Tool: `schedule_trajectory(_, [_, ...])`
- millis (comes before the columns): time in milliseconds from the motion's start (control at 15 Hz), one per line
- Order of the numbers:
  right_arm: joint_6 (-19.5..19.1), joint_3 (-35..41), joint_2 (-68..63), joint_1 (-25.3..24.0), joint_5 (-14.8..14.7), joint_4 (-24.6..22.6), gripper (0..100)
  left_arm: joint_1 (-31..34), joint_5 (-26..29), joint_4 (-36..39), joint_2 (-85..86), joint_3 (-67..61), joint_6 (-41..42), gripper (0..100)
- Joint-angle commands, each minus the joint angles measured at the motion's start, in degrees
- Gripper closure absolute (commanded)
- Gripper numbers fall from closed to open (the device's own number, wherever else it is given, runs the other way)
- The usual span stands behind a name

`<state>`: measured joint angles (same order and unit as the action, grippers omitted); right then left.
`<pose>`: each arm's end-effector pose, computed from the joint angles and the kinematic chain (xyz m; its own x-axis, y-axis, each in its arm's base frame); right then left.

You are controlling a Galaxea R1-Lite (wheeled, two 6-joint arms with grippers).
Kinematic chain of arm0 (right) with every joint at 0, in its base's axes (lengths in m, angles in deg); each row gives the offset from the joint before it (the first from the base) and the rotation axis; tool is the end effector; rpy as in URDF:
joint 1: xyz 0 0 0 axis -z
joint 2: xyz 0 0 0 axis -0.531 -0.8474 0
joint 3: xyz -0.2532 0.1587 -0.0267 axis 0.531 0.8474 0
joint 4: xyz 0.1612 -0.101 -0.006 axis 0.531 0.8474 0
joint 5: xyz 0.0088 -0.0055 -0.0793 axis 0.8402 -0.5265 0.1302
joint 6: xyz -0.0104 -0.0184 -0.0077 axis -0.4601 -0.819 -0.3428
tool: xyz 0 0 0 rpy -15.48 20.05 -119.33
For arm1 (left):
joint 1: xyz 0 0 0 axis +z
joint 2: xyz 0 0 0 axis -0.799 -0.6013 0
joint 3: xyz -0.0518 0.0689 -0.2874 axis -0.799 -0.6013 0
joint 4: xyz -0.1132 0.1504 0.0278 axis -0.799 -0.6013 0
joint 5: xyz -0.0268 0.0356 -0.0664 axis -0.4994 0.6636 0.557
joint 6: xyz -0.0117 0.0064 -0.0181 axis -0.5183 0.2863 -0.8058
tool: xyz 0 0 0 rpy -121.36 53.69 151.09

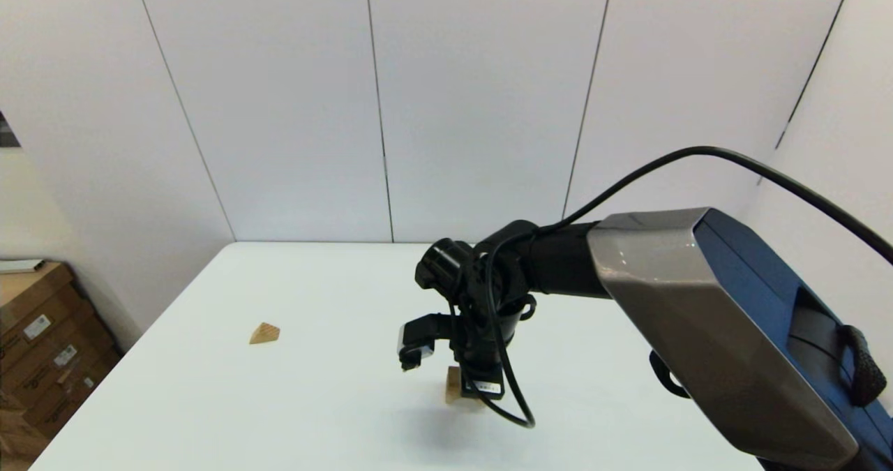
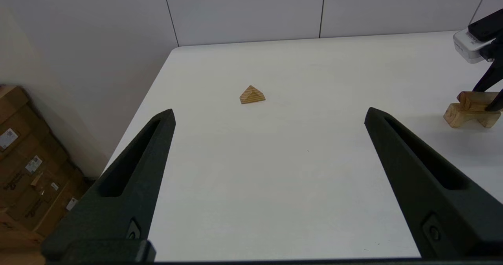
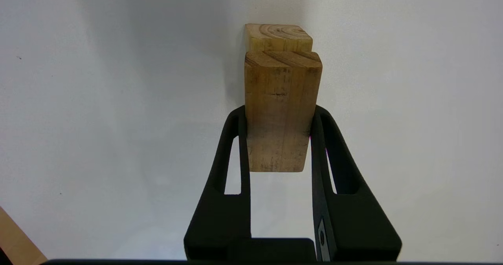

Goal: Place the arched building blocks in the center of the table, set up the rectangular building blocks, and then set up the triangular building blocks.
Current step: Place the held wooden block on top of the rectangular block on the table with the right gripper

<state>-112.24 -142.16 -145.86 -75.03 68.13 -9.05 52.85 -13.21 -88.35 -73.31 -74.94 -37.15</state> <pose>0.3257 0.3024 0.0716 0.1820 0.1302 -0.9746 -0.9832 0.0387 -0.1785 -0.0229 -0.0003 0.0746 0.9998 -0.0171 -0.0078 0.0174 0.9994 0.0286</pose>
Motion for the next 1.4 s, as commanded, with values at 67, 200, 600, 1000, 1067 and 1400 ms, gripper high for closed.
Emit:
schedule_trajectory(67, [-0.28, -0.01, 0.05, -0.11, -0.02, 0.23, 100, 0.01, 0.00, 0.00, -0.09, 0.00, 0.02, 0])
schedule_trajectory(200, [-0.28, -0.01, -0.04, -0.19, -0.02, 0.23, 100, 0.01, 0.00, 0.00, -0.09, 0.00, 0.02, 0])
schedule_trajectory(600, [-0.19, -0.01, -0.12, -0.55, 0.06, 0.14, 100, 0.01, 0.00, 0.00, -0.09, 0.00, 0.02, 0])
schedule_trajectory(1000, [-0.19, -0.01, -0.12, -0.63, 0.15, 0.14, 100, 0.01, 0.00, 0.00, -0.09, 0.00, 0.02, 0])
schedule_trajectory(1067, [-0.19, -0.01, -0.12, -0.63, 0.15, 0.05, 100, 0.01, 0.00, 0.00, -0.09, 0.00, 0.02, 0])
schedule_trajectory(1400, [-0.19, -0.01, -0.12, -0.55, 0.06, 0.23, 100, 0.01, 0.00, 0.00, -0.09, 0.00, 0.02, 0])
